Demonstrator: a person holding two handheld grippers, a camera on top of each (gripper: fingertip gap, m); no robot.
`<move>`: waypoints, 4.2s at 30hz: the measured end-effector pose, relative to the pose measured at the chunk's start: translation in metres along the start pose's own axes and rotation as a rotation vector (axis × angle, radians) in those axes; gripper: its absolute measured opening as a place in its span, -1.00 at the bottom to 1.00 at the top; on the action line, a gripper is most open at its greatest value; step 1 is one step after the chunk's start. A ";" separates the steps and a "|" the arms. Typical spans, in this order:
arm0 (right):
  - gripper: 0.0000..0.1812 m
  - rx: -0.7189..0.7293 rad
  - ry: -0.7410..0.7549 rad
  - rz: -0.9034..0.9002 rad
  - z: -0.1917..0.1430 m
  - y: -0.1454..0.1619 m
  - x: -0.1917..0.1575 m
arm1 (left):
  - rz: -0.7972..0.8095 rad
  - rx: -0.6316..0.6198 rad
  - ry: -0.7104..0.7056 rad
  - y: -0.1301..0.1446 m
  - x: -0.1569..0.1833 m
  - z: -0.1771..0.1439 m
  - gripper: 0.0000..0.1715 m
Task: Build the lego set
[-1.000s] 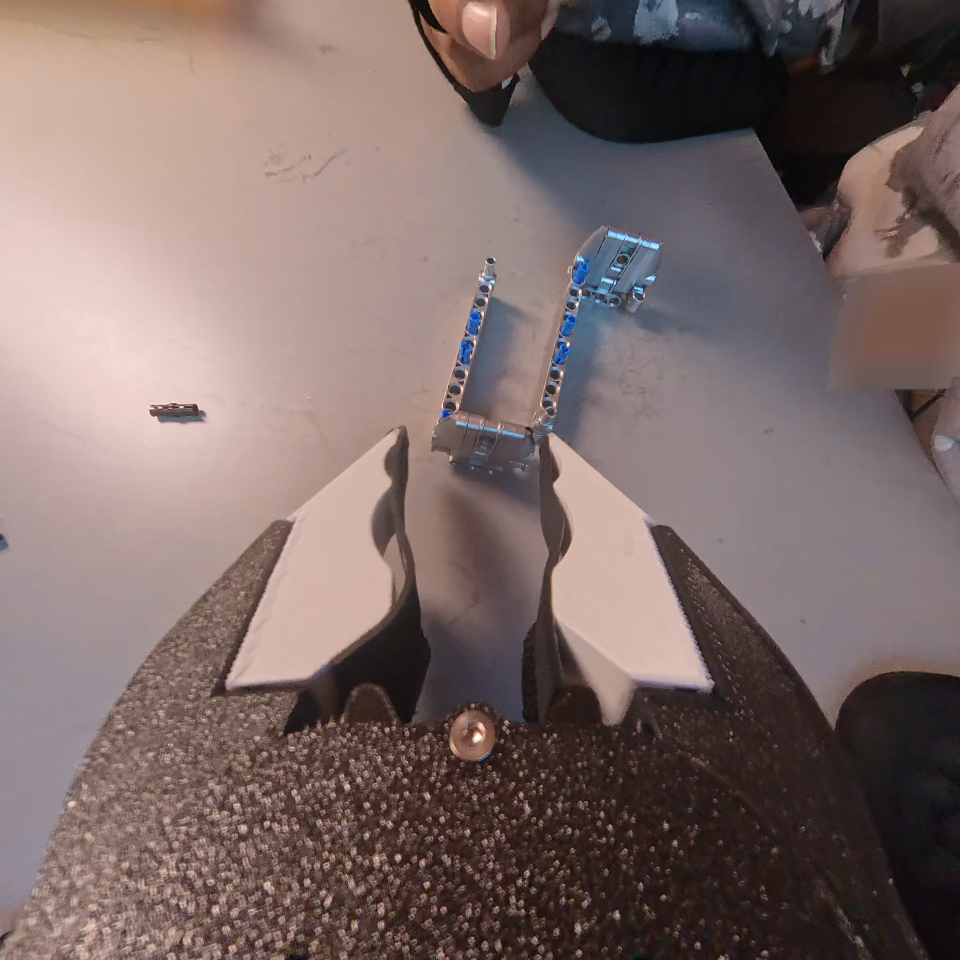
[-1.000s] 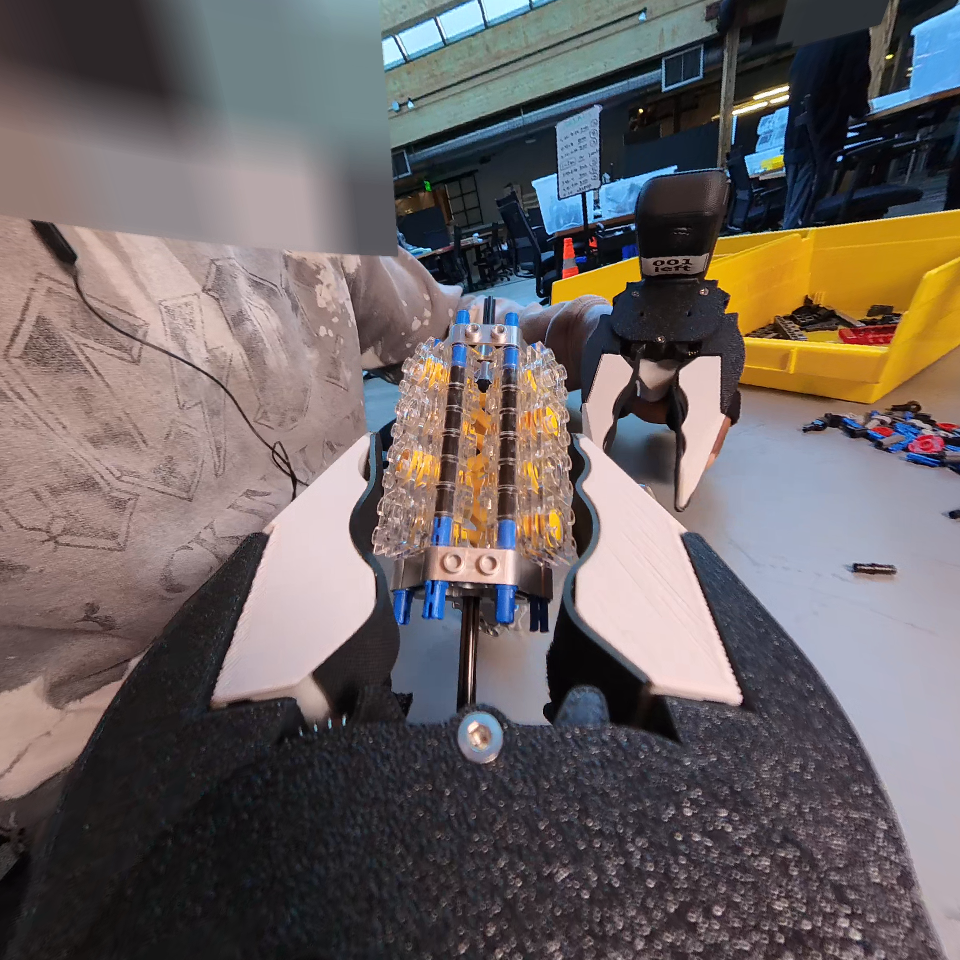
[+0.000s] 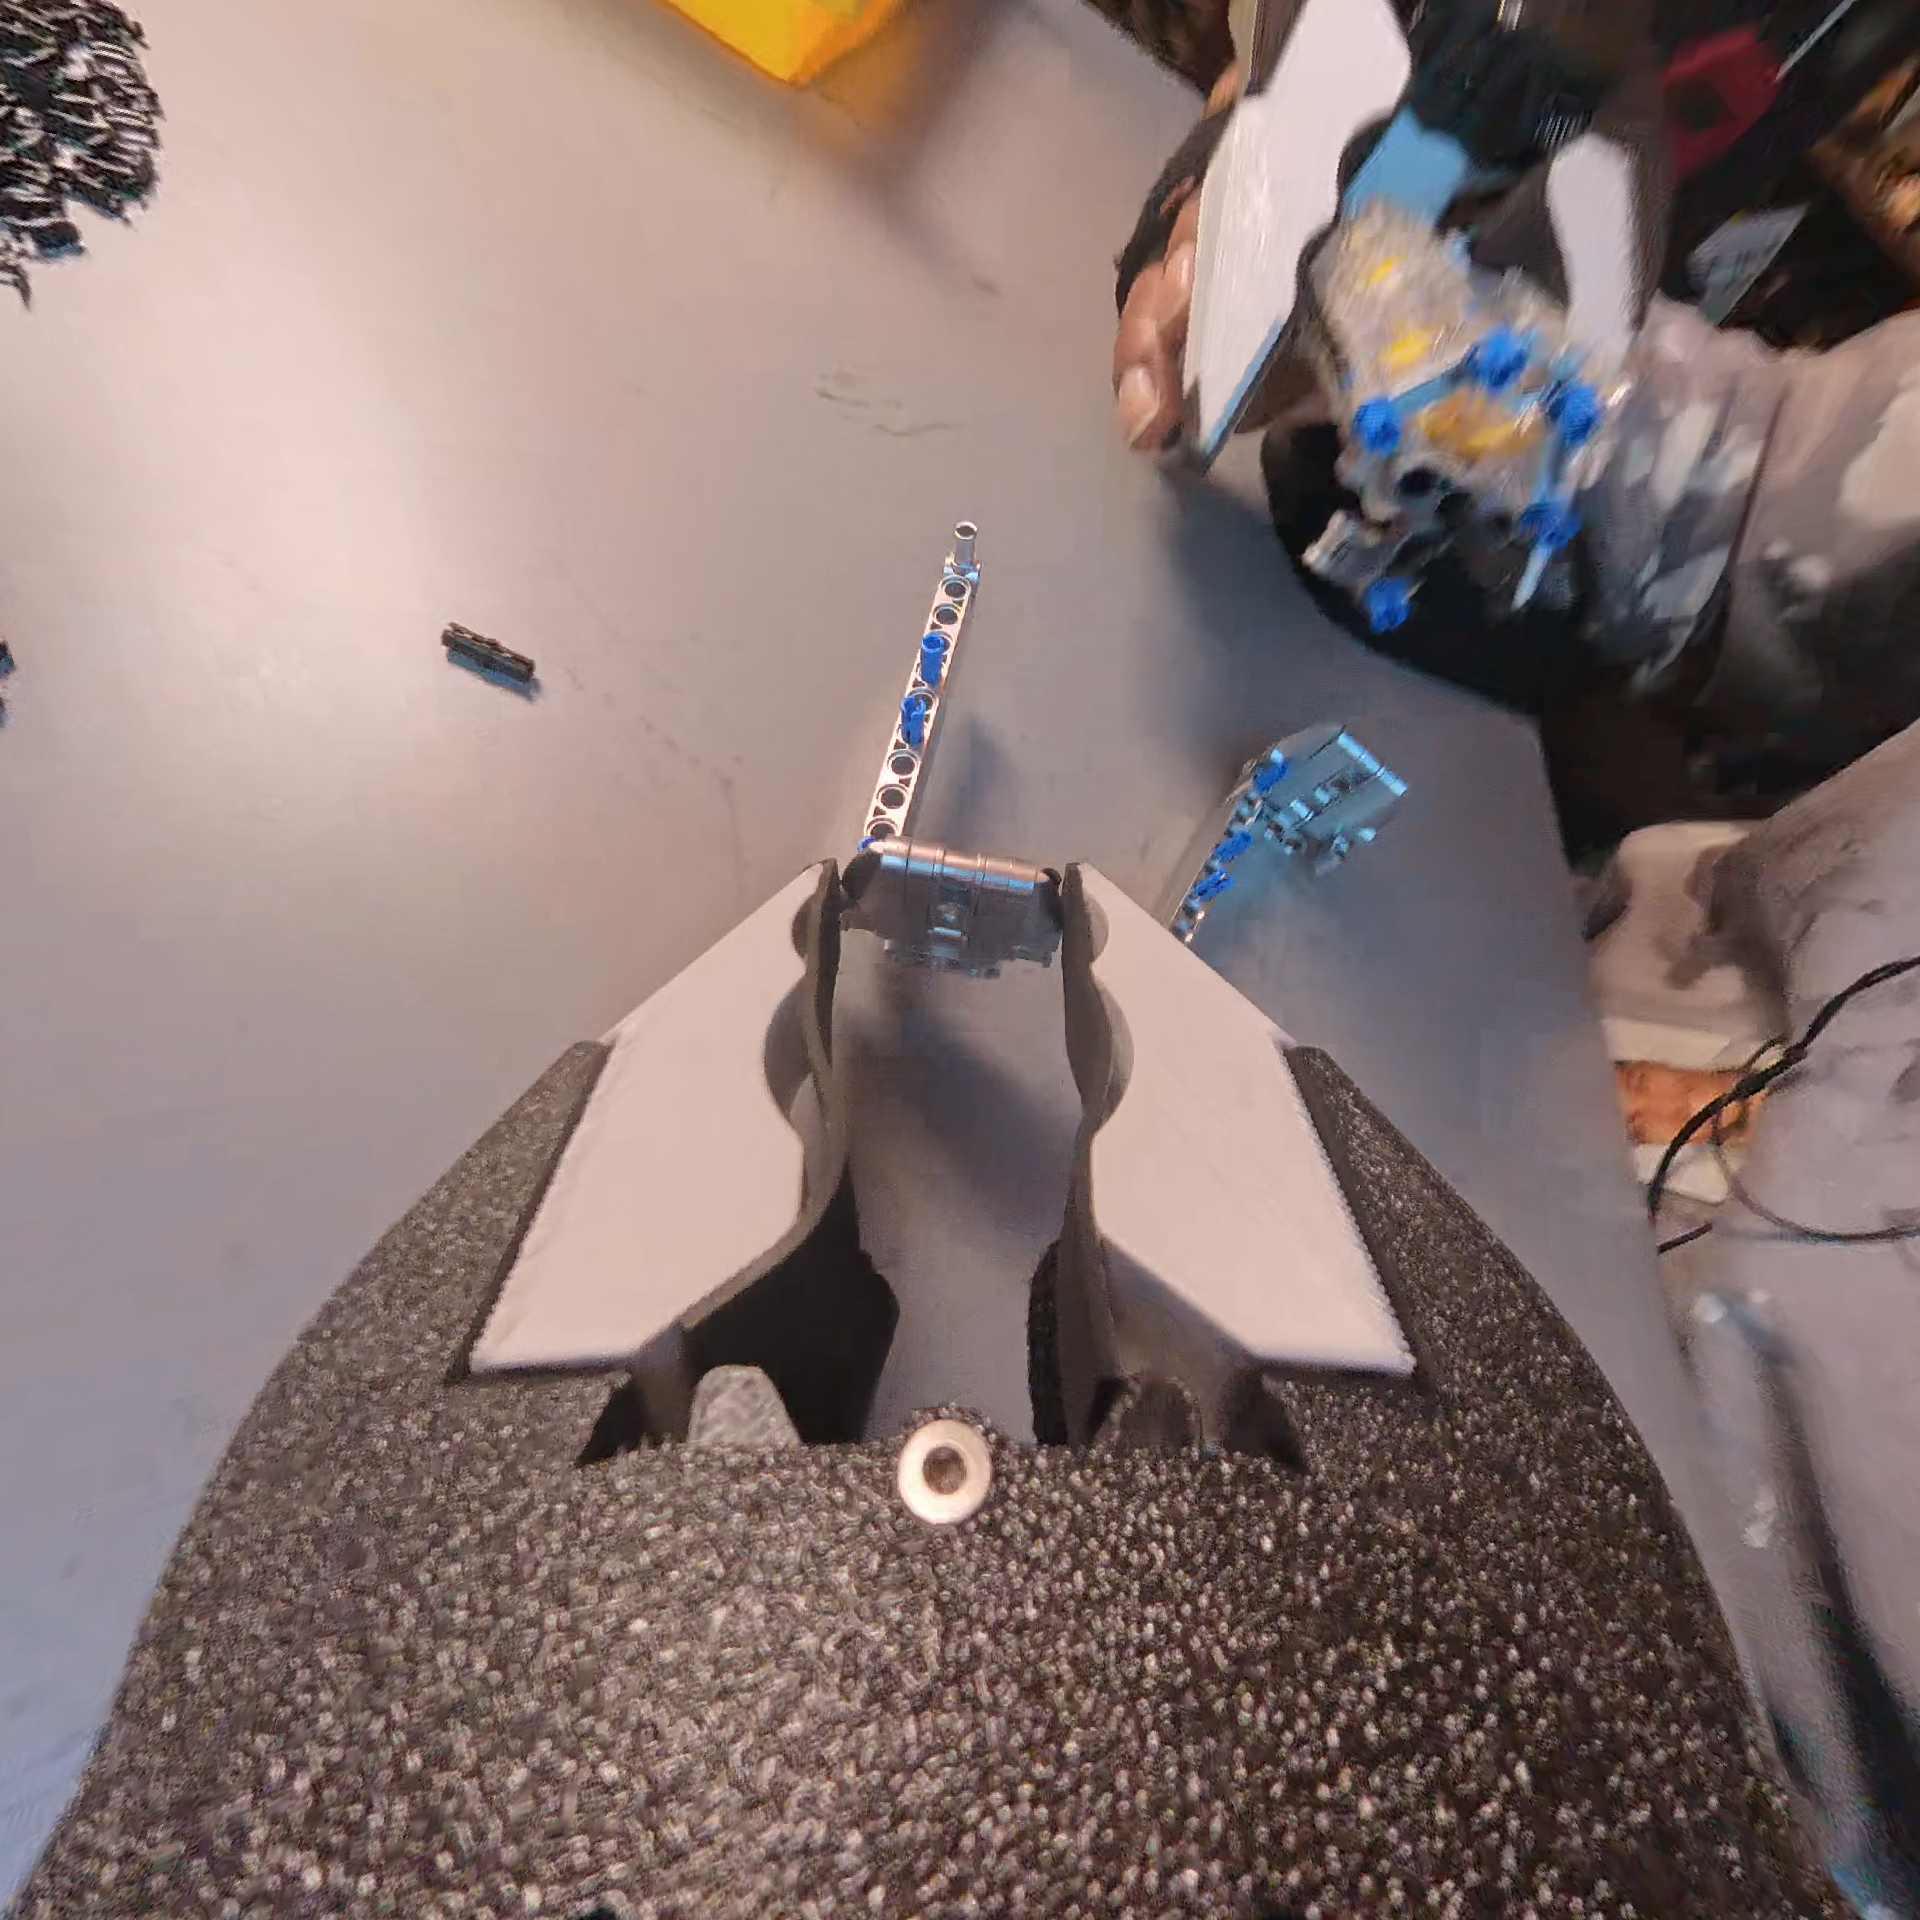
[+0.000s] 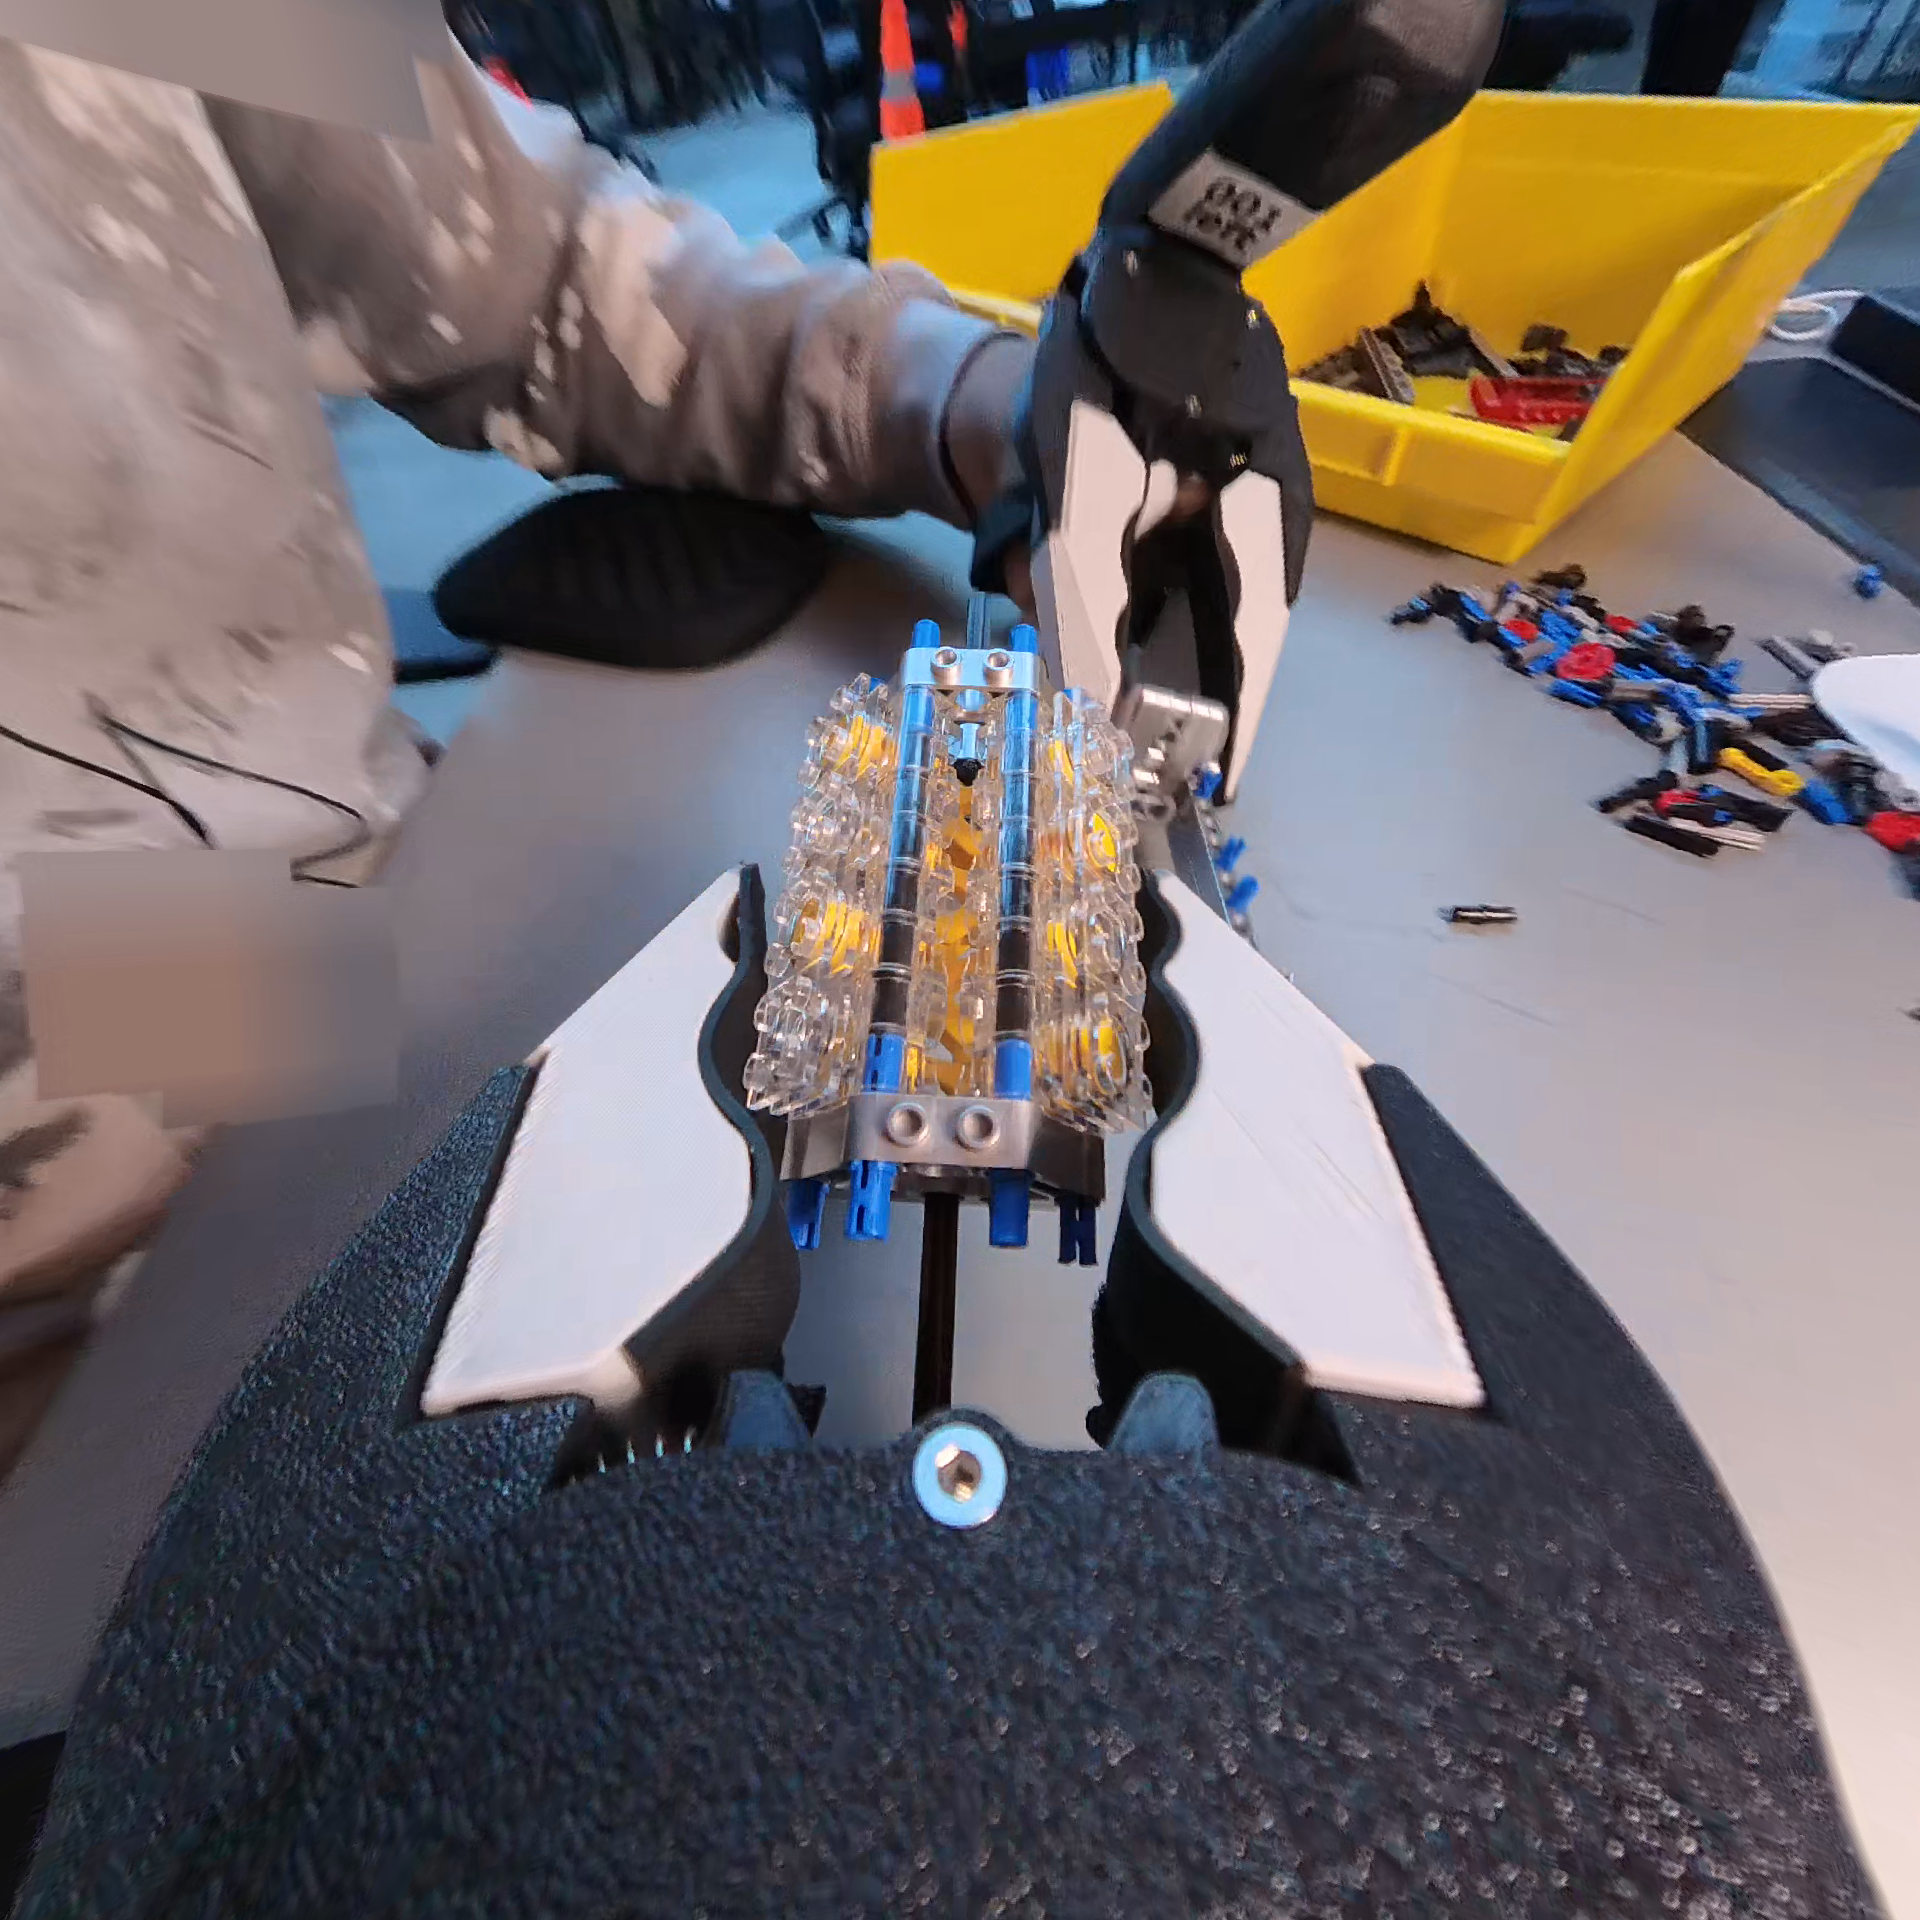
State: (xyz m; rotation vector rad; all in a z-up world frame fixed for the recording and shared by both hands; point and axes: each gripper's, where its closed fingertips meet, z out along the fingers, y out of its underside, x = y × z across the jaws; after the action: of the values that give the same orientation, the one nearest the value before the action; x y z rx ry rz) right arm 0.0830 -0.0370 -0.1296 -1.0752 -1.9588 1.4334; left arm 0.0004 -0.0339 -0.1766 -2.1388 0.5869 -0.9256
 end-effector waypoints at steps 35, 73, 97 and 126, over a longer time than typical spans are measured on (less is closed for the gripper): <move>-0.25 -0.318 0.103 -0.139 0.022 0.038 0.000 | -0.395 0.196 0.349 -0.035 0.056 0.017 -0.54; -0.24 -0.665 -0.496 0.019 0.027 0.058 0.022 | 0.303 -0.125 -0.176 0.019 -0.005 -0.007 -0.52; -0.23 -0.847 -0.875 0.228 0.031 0.044 -0.001 | 0.664 -0.312 -0.038 0.042 0.043 0.018 -0.94; -0.25 -0.783 -0.278 -0.339 0.012 0.037 0.054 | 0.669 -0.231 -0.108 0.046 0.037 0.015 -0.93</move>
State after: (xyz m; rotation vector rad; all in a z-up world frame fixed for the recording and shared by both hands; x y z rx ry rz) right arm 0.0542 0.0057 -0.1724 -0.7804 -2.8498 0.6505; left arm 0.0298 -0.0803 -0.2032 -1.9534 1.2974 -0.3805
